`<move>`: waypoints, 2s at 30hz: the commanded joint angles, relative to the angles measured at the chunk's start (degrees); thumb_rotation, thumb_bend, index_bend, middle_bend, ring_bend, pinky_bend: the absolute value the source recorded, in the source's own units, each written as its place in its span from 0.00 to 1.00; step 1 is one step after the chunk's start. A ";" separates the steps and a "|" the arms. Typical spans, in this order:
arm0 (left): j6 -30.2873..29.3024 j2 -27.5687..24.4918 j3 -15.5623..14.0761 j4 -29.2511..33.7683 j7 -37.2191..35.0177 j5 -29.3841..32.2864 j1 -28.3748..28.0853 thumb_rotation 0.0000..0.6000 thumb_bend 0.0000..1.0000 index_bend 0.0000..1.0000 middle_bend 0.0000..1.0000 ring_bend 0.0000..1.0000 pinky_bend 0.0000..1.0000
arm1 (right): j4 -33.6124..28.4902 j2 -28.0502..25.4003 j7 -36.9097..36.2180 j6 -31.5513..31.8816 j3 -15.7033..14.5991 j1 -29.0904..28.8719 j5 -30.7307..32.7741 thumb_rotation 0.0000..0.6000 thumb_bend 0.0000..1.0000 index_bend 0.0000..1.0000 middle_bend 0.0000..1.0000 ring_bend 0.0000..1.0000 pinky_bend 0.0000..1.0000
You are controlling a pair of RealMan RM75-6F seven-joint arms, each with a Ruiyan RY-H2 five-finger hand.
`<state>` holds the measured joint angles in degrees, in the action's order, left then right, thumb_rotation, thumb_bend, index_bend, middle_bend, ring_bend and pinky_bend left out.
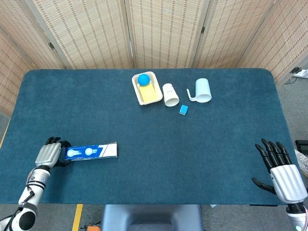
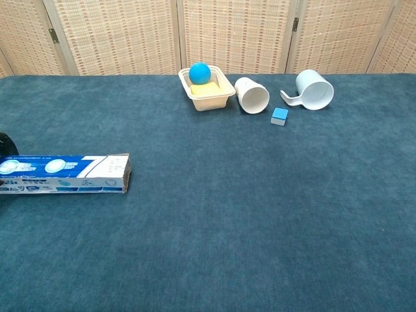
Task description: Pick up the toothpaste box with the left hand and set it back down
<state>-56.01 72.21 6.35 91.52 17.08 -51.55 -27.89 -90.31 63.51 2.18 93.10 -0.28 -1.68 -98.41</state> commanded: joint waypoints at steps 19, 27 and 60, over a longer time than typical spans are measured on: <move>2.12 -19.98 3.56 17.38 8.29 11.39 -8.01 1.00 0.32 0.44 0.43 0.16 0.00 | 0.20 -0.06 -0.35 0.08 0.24 0.07 0.27 1.00 0.13 0.00 0.00 0.00 0.00; 7.04 -27.31 5.73 20.59 3.10 12.69 -9.84 1.00 0.32 0.44 0.43 0.17 0.00 | 0.06 0.12 0.27 -0.91 0.37 -0.34 0.65 1.00 0.13 0.00 0.00 0.00 0.00; 11.00 -56.83 9.95 39.17 3.43 20.45 -16.47 1.00 0.32 0.43 0.43 0.17 0.00 | -0.43 0.60 2.34 -1.38 0.06 -0.41 0.28 1.00 0.13 0.00 0.00 0.00 0.00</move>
<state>-44.70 15.69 16.27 130.43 20.10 -31.49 -44.15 -90.75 64.09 4.51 91.74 -0.22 -2.08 -98.13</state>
